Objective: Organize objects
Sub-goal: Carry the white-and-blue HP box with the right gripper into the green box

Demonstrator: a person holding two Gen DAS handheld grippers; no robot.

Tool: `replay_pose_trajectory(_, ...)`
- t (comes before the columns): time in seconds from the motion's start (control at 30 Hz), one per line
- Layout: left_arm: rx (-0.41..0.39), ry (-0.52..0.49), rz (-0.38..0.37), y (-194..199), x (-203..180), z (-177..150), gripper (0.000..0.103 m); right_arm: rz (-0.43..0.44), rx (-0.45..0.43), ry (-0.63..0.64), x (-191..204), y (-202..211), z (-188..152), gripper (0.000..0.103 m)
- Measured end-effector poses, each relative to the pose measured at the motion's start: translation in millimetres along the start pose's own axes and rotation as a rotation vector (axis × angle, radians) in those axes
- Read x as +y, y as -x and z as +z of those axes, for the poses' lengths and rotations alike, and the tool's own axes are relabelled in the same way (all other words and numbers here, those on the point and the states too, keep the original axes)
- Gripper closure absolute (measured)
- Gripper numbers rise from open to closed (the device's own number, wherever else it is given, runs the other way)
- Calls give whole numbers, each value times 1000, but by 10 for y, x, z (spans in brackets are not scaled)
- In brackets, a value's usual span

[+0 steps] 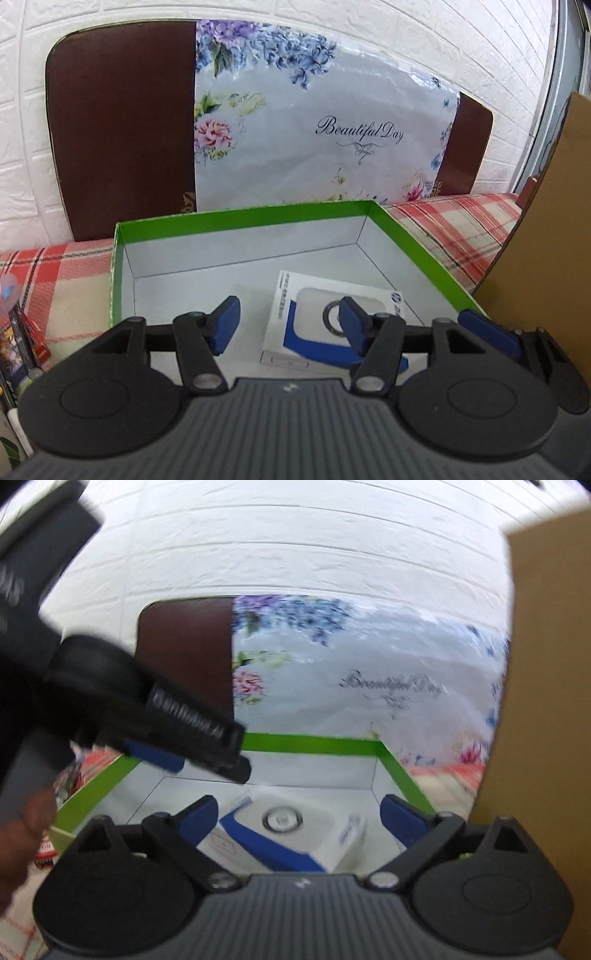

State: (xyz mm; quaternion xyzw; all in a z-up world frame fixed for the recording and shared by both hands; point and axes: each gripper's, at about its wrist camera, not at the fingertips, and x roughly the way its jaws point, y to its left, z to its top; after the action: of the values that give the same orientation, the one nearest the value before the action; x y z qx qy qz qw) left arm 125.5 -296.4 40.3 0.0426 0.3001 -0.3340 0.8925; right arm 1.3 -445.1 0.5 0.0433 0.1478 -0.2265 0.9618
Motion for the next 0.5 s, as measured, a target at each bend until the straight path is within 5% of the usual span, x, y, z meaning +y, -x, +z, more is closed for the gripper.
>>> replay_pose_trajectory(0.2,-54,-44,64,351,7,-116,38,-8,-79,-64,-31,137,-67,4)
replay_pose_trajectory(0.4,-100,-10,119,924,144,-310,34,37,-59,-141,127,463,-124,6)
replay_pose_trajectory(0.5,-75,4,170,1136,266,-538,34,104,23,-156,276,609,-248,19)
